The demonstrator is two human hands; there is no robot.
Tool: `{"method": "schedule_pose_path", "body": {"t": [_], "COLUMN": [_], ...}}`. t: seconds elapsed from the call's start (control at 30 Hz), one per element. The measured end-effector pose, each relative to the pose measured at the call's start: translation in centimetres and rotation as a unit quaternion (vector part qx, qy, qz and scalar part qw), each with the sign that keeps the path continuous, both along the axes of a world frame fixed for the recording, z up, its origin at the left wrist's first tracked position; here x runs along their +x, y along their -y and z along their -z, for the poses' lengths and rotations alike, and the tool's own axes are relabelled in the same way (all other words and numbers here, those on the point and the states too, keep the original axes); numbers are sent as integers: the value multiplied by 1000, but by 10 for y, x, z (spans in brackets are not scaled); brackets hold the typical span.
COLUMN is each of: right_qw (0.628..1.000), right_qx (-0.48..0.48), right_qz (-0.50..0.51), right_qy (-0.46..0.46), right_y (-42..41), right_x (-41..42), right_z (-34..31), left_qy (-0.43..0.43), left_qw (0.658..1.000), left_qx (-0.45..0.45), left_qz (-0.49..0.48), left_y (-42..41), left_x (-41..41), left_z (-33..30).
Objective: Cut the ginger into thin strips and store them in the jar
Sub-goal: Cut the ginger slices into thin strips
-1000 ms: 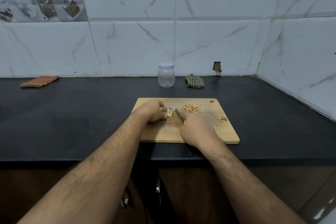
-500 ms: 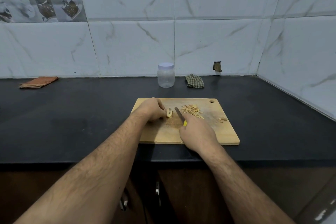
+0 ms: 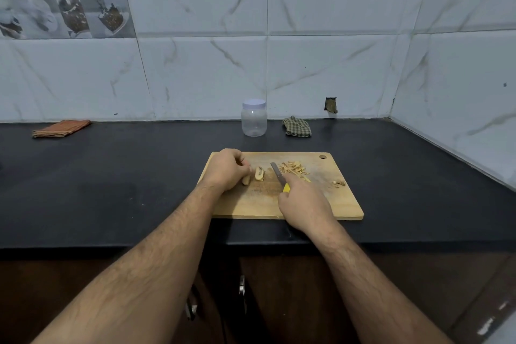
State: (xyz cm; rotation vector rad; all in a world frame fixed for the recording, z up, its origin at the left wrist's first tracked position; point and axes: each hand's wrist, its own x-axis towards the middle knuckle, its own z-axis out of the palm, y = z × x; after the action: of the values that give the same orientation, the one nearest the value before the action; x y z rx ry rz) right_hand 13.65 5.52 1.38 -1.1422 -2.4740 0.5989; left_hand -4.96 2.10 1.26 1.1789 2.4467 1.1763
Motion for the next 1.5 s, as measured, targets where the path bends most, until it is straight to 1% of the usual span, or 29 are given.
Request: {"method": "schedule_pose_path", "body": {"t": [0.1,0.2,0.3,0.43,0.53,0.6,0.67,0.73,0.9,1.17,1.3,1.5], "right_qw": [1000,1000,999,998,997,997,996,994,988,988,988,983], "right_qx": [-8,-2,14,11,1,-7,-1,16,10,3,-2,-5], "right_qz": [-8,-7,9,-2,-21,-22,-18,-10,-22,-27,-27,-22], "right_qy": [-4,8,38,55,69,79,91,104,151,151,149,184], "right_y": [0,0,-1,0,3,6,9,11,16,21,22,24], "right_x": [3,8,15,21,26,27,26,23,21,19,15,11], "right_z": [-5,-8,-7,-10,-13,-12,-9,-9,-15,-17,-15,-18], "left_qy": [43,90,112,72,61,63,40,12,-34,-98,-122,-127], "left_qw": [999,995,993,997,998,997,992,987,989,977,973,975], "left_qx": [29,0,-14,-23,-13,-15,-49,-80,-92,-155,-159,-148], "left_qz": [17,37,21,-24,-17,36,111,140,113,112,113,106], "left_y": [1,-1,-10,-14,-11,-6,0,1,-1,-2,-1,-2], "left_x": [6,22,38,48,45,40,38,38,43,45,46,46], "left_z": [-8,-10,0,12,15,12,7,4,5,2,3,5]}}
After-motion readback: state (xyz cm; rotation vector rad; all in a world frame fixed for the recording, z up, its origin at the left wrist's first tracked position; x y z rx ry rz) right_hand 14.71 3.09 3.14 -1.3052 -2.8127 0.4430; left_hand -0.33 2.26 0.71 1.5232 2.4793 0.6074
